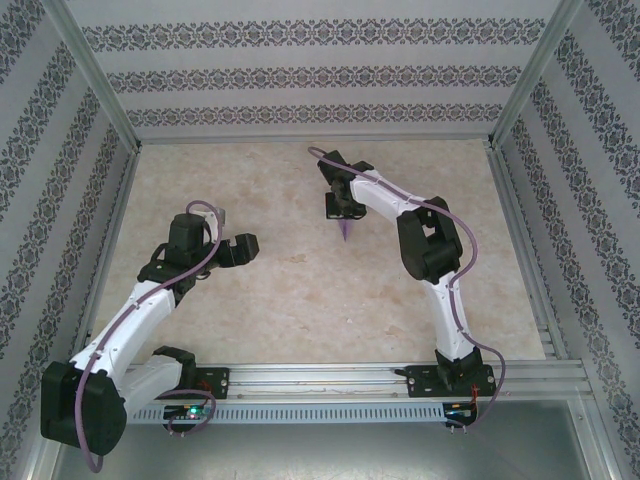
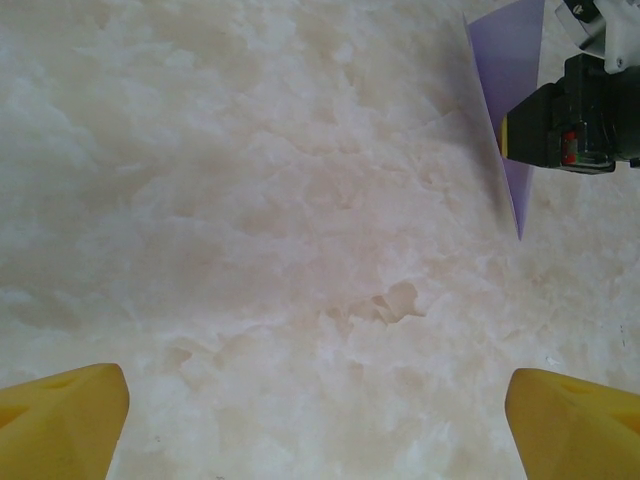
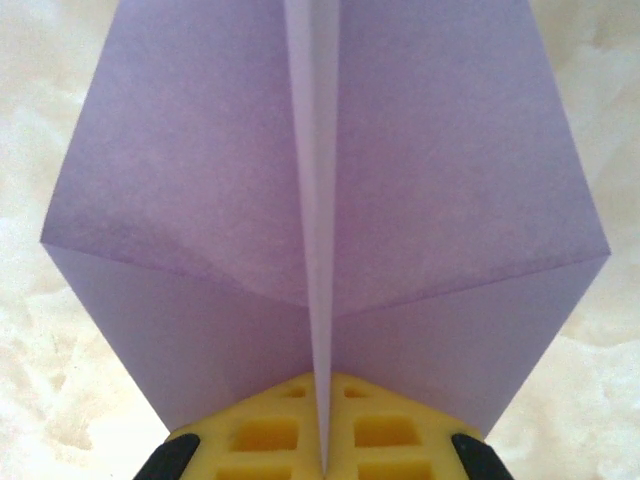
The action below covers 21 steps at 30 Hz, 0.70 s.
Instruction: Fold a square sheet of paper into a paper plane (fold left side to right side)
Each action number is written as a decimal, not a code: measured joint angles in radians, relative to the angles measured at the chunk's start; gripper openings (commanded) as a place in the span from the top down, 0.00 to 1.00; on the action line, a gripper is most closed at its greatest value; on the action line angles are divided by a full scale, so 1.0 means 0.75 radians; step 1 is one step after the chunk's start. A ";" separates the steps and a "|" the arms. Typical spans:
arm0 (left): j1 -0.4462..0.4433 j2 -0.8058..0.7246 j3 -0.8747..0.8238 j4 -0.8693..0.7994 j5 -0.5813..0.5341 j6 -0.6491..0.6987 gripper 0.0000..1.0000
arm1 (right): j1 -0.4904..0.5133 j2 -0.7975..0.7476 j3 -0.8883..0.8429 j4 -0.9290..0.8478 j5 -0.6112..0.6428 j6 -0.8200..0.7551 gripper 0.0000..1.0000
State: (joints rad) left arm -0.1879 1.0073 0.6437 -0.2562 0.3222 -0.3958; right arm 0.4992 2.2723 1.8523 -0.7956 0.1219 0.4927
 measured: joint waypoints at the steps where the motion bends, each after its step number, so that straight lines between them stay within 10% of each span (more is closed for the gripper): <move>1: 0.000 0.000 0.001 -0.001 0.004 0.000 0.03 | 0.000 0.005 0.000 0.002 -0.003 -0.001 0.95; 21: 0.000 0.000 0.024 -0.028 0.013 0.010 0.02 | 0.000 0.044 -0.019 0.054 -0.030 -0.017 0.61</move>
State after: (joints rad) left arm -0.1879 1.0073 0.6617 -0.2771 0.3321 -0.3882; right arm 0.4992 2.3054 1.8381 -0.7547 0.0998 0.4797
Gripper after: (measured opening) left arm 0.980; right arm 0.358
